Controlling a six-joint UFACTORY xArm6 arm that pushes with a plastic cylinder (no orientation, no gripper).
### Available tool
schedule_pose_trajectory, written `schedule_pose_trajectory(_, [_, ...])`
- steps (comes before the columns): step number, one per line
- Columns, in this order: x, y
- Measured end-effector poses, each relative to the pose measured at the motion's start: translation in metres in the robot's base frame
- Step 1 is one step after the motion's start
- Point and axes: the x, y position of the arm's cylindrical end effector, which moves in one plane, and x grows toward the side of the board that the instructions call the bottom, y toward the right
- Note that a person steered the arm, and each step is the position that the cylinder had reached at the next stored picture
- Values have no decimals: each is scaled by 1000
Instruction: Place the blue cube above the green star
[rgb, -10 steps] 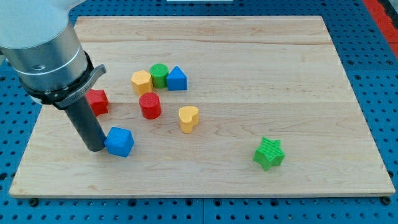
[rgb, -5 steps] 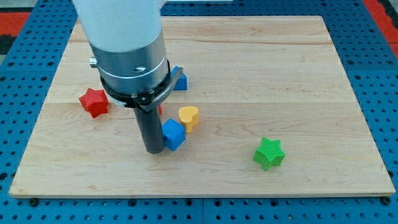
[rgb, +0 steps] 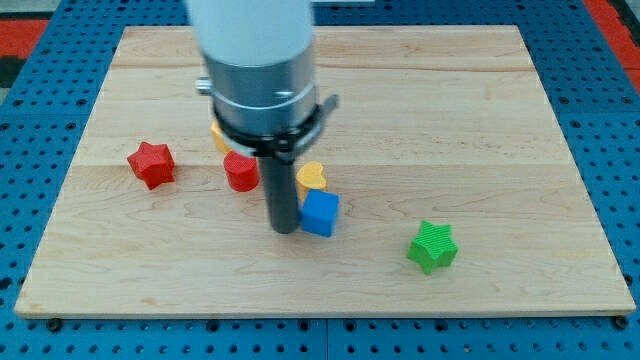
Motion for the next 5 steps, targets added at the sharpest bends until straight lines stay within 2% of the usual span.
schedule_pose_trajectory(2, [0, 38])
schedule_pose_trajectory(3, [0, 3])
schedule_pose_trajectory(5, [-18, 62])
